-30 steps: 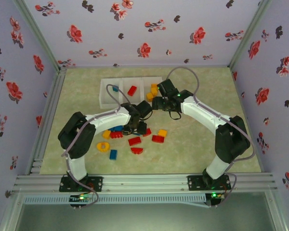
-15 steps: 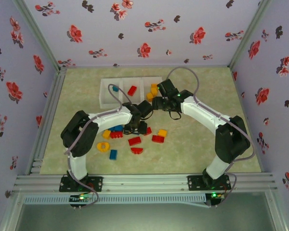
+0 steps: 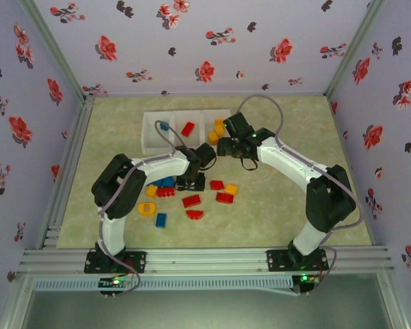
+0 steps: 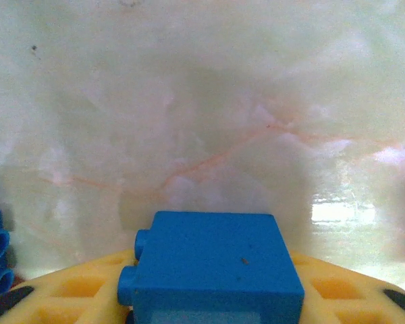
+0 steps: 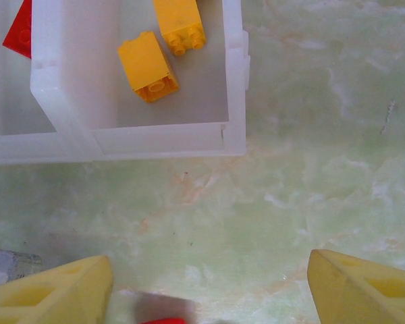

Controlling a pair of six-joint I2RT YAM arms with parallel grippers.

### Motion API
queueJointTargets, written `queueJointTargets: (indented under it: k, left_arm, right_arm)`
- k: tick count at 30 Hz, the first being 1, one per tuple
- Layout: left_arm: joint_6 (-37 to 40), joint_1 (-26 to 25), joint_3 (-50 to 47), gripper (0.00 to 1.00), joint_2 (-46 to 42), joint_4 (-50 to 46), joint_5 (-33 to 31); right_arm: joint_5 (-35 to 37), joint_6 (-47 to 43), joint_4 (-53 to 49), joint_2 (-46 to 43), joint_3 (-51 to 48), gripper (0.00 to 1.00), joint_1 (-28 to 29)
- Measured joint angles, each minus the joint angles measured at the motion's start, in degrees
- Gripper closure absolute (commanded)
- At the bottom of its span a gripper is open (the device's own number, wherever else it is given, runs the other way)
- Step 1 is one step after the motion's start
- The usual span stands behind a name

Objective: Sort the legos into containers by color

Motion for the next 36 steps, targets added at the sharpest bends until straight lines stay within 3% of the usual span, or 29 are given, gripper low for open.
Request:
queueJointTargets:
  k: [11, 22, 29, 36]
  left_arm:
    - [2.64, 2.95, 4.74, 0.62, -1.33, -2.62, -0.39]
    - [11.61, 18.49, 19.67, 0.62, -6.54, -6.56, -1.97]
    - [16.37, 25.00, 26.77, 0.62, 1.09, -4.94, -2.38]
    - [18.73, 26.88, 32.65, 0.33, 10.47, -4.81, -2.38]
  right_arm:
    - [0.35, -0.02, -0.13, -2.34, -1.66, 0.23, 0.00]
    - [-0.24, 0.87, 0.09, -7.10, -8.02, 0.24, 0.50]
    - [-0.28, 1.79, 0.15, -7.17, -8.52, 0.24, 3.85]
    - [-0.28, 2.54, 0.52, -7.19, -9.94, 0.24, 6.51]
